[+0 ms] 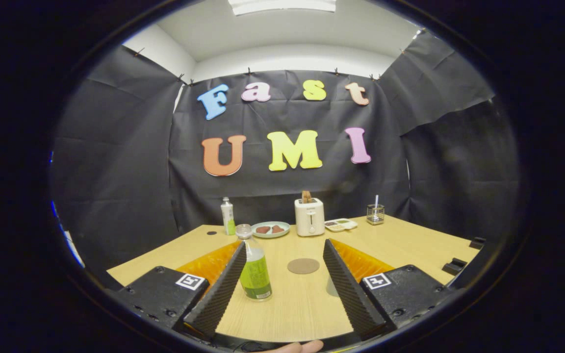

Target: Take the bottle from table, then pour the juice into the cup, finally place the bottle on the coaster

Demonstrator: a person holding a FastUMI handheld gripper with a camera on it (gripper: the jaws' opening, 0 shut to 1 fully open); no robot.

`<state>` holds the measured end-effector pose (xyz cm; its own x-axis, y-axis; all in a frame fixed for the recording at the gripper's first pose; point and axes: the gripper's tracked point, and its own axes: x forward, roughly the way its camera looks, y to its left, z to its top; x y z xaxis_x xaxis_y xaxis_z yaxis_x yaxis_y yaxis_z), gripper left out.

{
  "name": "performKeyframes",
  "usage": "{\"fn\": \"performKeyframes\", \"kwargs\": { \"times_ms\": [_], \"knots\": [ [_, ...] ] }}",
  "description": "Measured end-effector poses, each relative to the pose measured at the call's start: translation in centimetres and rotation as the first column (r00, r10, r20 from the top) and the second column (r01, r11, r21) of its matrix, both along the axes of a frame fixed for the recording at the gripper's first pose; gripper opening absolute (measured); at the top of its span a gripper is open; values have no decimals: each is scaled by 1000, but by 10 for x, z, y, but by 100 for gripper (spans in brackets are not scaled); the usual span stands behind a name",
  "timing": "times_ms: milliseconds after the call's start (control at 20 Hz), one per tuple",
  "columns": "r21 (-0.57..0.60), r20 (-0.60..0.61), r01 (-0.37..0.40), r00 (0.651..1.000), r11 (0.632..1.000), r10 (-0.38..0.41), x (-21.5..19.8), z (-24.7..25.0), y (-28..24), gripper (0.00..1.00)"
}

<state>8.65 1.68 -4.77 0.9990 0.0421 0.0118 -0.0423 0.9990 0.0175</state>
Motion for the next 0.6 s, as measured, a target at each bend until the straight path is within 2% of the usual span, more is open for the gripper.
{"fn": "performKeyframes", "kwargs": {
  "times_ms": [200, 400, 600],
  "knots": [
    [-30, 21, -17, 1000, 999, 18, 19, -12, 9, 100],
    [-88, -9, -17, 1000, 996, 16, 40, -32, 19, 100],
    [-107, -45, -49, 998, 993, 44, 61, -50, 35, 100]
  ]
}}
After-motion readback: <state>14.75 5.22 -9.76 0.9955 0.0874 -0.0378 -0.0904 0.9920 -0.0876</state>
